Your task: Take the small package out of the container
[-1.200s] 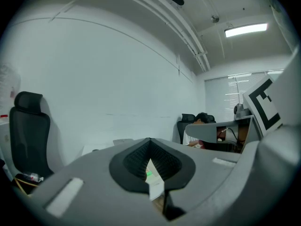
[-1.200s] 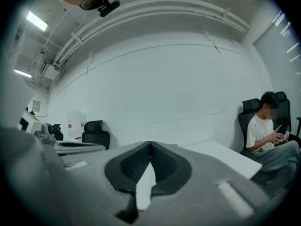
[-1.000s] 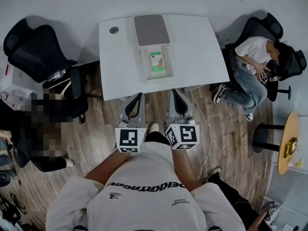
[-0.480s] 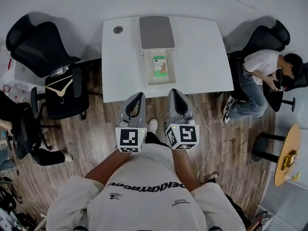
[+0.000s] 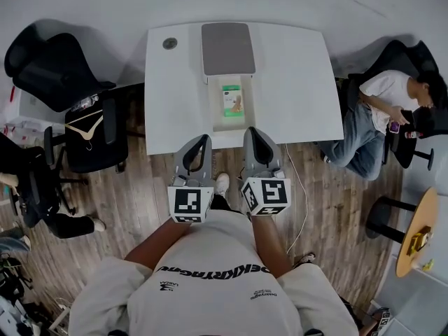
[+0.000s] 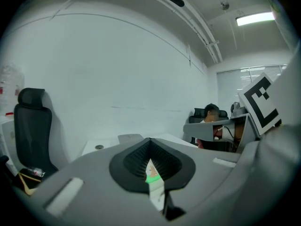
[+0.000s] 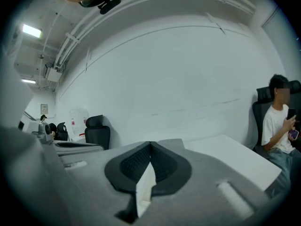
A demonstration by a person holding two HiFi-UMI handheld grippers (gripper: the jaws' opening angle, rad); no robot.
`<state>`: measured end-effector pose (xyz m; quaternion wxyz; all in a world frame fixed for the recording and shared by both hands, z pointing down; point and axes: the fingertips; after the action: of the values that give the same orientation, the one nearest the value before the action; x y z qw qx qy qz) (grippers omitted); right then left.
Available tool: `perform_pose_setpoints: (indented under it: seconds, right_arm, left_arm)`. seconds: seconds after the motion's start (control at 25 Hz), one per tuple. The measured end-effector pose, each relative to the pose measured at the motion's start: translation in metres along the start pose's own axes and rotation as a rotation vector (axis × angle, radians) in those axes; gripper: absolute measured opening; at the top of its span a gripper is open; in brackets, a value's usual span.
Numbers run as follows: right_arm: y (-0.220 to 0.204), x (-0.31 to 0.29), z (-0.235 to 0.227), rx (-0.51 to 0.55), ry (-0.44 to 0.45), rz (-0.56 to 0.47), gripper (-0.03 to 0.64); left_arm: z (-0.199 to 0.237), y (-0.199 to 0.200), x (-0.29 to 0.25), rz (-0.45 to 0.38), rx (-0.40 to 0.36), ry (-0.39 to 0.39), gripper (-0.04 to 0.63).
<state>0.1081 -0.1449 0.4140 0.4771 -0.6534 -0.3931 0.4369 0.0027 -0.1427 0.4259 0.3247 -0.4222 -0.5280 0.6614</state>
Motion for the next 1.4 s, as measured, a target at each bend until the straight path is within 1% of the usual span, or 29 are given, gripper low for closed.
perform_pose_setpoints:
  seconds: [0.36,0.68,1.0,1.2,1.4]
  right_arm:
    - [-0.013,-0.025,-0.021,-0.017,-0.006,0.056,-0.002]
    - [-0.033,-0.049,-0.033,-0.022,-0.005,0.116,-0.005]
    - [-0.051,-0.065,-0.037,-0.021,0.005,0.169,-0.006]
    - [-0.069,-0.079,-0.045,-0.034,0.004,0.221,-0.003]
    - [-0.078,-0.092,-0.051,-0.039,0.005,0.243,-0.003]
  left_arm:
    - [0.003,-0.013,-0.019,0.033,0.009,0.028,0.003]
    - [0.008,-0.026,-0.034,0.063,0.017,0.043,0.003]
    - [0.008,-0.031,-0.046,0.081,0.026,0.046,0.003]
    - [0.012,-0.036,-0.052,0.092,0.034,0.055,0.003]
    - [0.013,-0.041,-0.057,0.102,0.034,0.051,0.003]
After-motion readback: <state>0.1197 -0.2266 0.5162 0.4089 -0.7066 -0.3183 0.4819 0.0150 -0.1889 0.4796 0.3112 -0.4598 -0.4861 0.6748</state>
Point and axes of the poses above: the fingertips, and each gripper's own axes: x backward along the fingers, z to its left, y out of its top, and after that the axes turned 6 degrees about y, right-handed
